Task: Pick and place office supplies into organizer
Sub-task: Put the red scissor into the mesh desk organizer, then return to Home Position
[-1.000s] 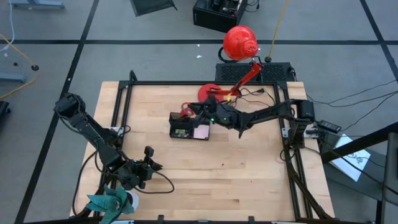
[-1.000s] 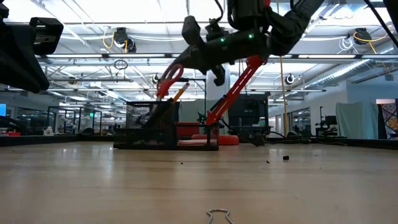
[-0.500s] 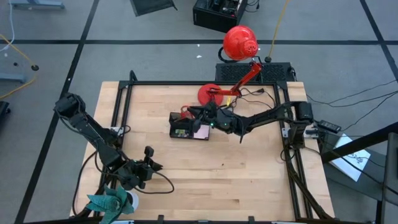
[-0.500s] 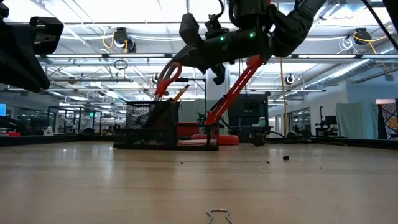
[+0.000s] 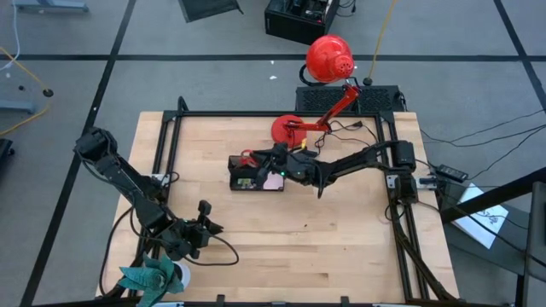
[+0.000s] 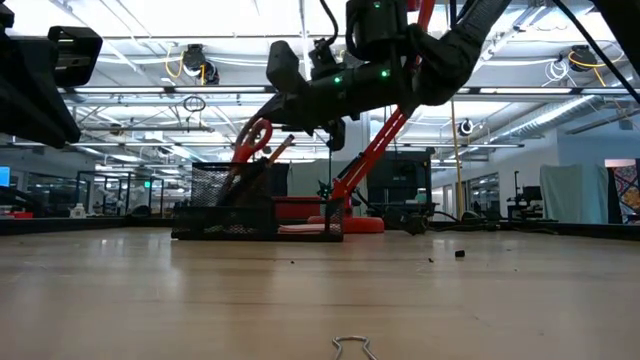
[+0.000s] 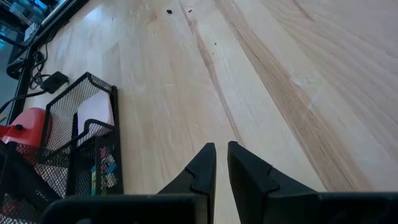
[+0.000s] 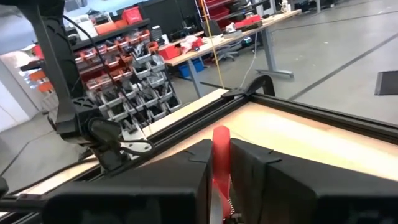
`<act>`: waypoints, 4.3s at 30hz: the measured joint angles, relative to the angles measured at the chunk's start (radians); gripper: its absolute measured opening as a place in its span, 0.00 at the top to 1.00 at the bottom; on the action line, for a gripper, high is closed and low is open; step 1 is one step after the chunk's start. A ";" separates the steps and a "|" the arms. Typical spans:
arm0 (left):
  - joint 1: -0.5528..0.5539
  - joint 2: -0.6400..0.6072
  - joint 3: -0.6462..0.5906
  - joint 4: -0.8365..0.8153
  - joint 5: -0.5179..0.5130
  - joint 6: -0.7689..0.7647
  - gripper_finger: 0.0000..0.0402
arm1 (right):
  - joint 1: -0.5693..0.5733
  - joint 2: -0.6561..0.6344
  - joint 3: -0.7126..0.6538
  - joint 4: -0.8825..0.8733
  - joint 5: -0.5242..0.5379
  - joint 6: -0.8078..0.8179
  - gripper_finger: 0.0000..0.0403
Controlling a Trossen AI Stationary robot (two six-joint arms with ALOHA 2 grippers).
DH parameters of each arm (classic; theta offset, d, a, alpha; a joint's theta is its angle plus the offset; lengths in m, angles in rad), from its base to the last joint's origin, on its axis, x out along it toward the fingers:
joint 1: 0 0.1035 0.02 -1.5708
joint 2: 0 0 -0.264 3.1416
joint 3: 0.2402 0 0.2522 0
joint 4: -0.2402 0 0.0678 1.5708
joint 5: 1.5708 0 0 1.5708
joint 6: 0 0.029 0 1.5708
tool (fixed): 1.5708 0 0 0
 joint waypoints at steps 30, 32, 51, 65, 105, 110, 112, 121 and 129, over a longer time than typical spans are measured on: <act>0.000 0.000 0.000 0.000 0.021 -0.019 0.88 | 0.034 -0.231 0.005 -0.210 -0.026 -0.209 0.44; 0.002 0.000 0.000 0.000 0.021 -0.021 0.88 | 0.044 -0.277 0.005 -0.271 -0.025 -0.234 0.45; 0.117 -0.105 0.039 0.116 -0.178 0.343 0.88 | 0.257 -0.664 -0.037 -0.751 -0.072 -0.609 0.97; 0.088 -0.781 0.028 0.010 -0.155 0.294 0.88 | 0.256 -0.973 -0.511 -0.378 -0.078 -0.556 1.00; 0.431 -1.193 -0.360 0.138 0.211 0.389 1.00 | -0.121 -1.097 -0.989 0.116 -0.438 -0.231 1.00; 0.559 -1.192 -0.360 0.089 0.260 0.272 1.00 | -0.191 -1.097 -0.989 0.121 -0.552 -0.194 1.00; 0.589 -1.199 -0.371 0.084 0.279 0.237 1.00 | -0.187 -1.098 -0.989 0.121 -0.552 -0.194 1.00; 0.635 -1.269 -0.529 0.256 0.365 0.251 1.00 | -0.166 -1.173 -0.999 0.115 -0.523 -0.241 1.00; 0.660 -1.270 -0.480 0.165 0.363 0.289 1.00 | -0.168 -1.438 -1.040 -0.110 -0.532 -0.237 1.00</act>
